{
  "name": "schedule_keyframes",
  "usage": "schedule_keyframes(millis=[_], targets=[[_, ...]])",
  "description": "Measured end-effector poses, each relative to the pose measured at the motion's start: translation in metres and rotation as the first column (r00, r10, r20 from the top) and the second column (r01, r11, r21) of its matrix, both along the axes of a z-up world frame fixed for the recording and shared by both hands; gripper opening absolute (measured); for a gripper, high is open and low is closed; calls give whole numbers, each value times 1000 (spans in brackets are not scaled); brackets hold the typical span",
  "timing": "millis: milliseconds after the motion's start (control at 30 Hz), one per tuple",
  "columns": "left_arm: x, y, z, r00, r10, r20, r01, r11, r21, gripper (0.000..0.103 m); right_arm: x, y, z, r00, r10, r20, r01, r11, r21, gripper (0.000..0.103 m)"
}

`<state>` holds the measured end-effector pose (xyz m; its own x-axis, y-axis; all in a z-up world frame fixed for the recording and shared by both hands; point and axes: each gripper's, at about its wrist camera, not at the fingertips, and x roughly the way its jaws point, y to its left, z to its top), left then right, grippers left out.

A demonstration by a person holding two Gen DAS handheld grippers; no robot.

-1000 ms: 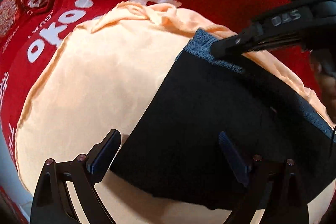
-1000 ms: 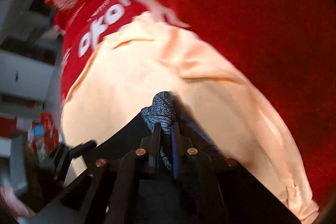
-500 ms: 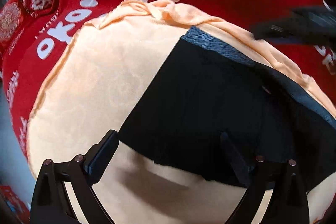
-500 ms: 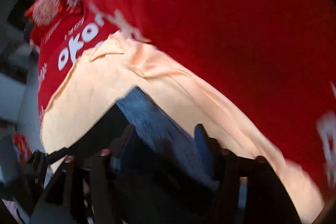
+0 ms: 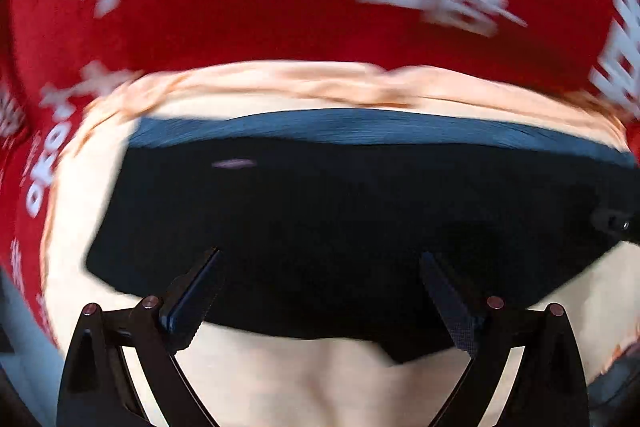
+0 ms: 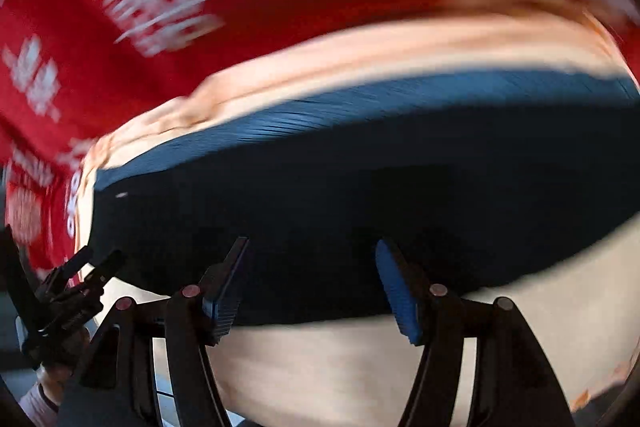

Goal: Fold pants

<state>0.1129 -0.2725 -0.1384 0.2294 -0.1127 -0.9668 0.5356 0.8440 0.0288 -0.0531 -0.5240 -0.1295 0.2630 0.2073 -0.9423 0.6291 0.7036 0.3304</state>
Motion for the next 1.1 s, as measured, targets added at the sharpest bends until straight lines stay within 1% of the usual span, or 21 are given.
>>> schedule_keyframes(millis=[100,167,267,333,400,467,500,567,600,633,667,700,733,767,800,900,967,1000,1033,1067,1100], targets=[[-34,-61,-4,994,-108,-15,108,994,12,98,-50,-35,-4,994,-107,3,107,994,-3,67],[-47,-91,-8,988,-152,-33,153,988,13,98,-84,-61,-8,982,-190,9,190,982,1,67],[-70,-134,-13,976,-209,-63,210,978,8,98,-126,-94,-14,951,-307,24,306,952,26,67],[-84,-159,-15,969,-238,-65,239,971,11,98,-148,-113,-16,932,-362,25,362,932,12,67],[-94,-181,-17,963,-264,-57,266,964,18,98,-158,-126,-14,925,-379,40,379,925,-9,67],[-99,-202,-20,961,-274,-39,275,961,33,98,-163,-140,-9,923,-381,54,384,921,-63,67],[-100,-209,-21,962,-270,-32,272,962,41,98,-165,-149,-8,917,-396,58,399,913,-84,65],[-107,-224,-21,968,-251,-28,252,966,50,98,-175,-167,-11,886,-459,66,463,884,-65,60],[-105,-229,-24,973,-230,-32,232,971,55,98,-180,-175,-15,866,-496,69,499,866,-39,59],[-105,-233,-26,975,-217,-39,219,974,60,98,-186,-187,-22,836,-544,72,545,838,-4,56],[-103,-235,-30,978,-203,-48,206,976,67,98,-189,-194,-26,820,-568,71,569,822,10,54],[-102,-237,-33,980,-190,-57,194,978,77,98,-190,-199,-30,807,-586,72,587,810,20,48],[-103,-240,-37,981,-182,-60,187,979,83,98,-189,-205,-34,799,-596,77,596,802,28,36],[-103,-241,-39,982,-178,-63,183,979,86,98,-187,-209,-36,800,-594,84,593,804,28,25],[-104,-242,-41,982,-176,-64,182,979,89,98,-187,-210,-36,804,-588,86,589,808,19,7],[-108,-240,-48,981,-180,-71,187,976,111,98,-195,-212,-43,794,-605,58,606,795,-8,8],[-111,-242,-54,983,-164,-86,174,978,115,98,-203,-211,-46,784,-618,57,620,785,-4,9],[-111,-241,-54,984,-154,-89,164,980,111,98,-204,-210,-44,789,-613,55,614,789,-14,13],[-111,-241,-54,984,-151,-90,161,981,111,98,-204,-209,-40,799,-599,55,601,799,-31,15],[-111,-242,-54,984,-151,-89,161,981,112,98,-206,-208,-34,806,-589,63,591,806,-29,15],[-112,-242,-53,984,-155,-86,164,980,114,98,-208,-207,-31,806,-586,83,588,809,0,20]])
